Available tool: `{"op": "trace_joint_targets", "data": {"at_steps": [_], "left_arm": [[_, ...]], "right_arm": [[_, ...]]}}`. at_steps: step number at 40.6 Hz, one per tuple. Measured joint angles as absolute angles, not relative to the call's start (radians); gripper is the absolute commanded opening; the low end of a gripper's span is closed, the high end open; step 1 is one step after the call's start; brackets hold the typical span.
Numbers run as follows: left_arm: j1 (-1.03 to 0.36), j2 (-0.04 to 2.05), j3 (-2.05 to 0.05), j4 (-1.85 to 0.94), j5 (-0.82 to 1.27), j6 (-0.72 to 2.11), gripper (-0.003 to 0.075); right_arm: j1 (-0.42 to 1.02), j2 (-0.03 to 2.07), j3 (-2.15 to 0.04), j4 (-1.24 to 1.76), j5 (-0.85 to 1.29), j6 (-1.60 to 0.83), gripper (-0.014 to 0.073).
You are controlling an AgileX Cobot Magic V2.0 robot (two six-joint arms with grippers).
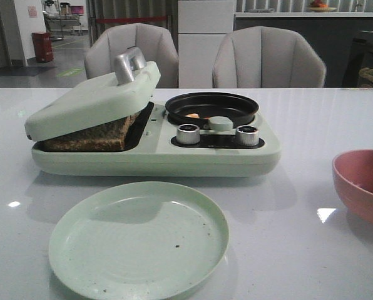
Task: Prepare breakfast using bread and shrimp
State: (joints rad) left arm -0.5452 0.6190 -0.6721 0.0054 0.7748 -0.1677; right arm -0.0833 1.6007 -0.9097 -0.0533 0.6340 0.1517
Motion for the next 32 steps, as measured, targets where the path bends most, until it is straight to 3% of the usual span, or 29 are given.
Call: {"op": "trace_joint_targets", "data": {"at_steps": [9, 21, 32], "left_arm": [[-0.545, 0.619, -0.672, 0.005, 0.775, -0.168, 0.0101], [-0.545, 0.619, -0.672, 0.005, 0.775, -0.168, 0.0101], [-0.545, 0.619, -0.672, 0.005, 0.775, -0.168, 0.0101]], "right_arm": [[-0.046, 1.489, -0.91, -0.053, 0.644, 0.152, 0.0437], [0.138, 1.217, -0.893, -0.049, 0.75, 0.152, 0.0437], [0.152, 0.933, -0.765, -0.045, 0.839, 0.152, 0.0437]]}}
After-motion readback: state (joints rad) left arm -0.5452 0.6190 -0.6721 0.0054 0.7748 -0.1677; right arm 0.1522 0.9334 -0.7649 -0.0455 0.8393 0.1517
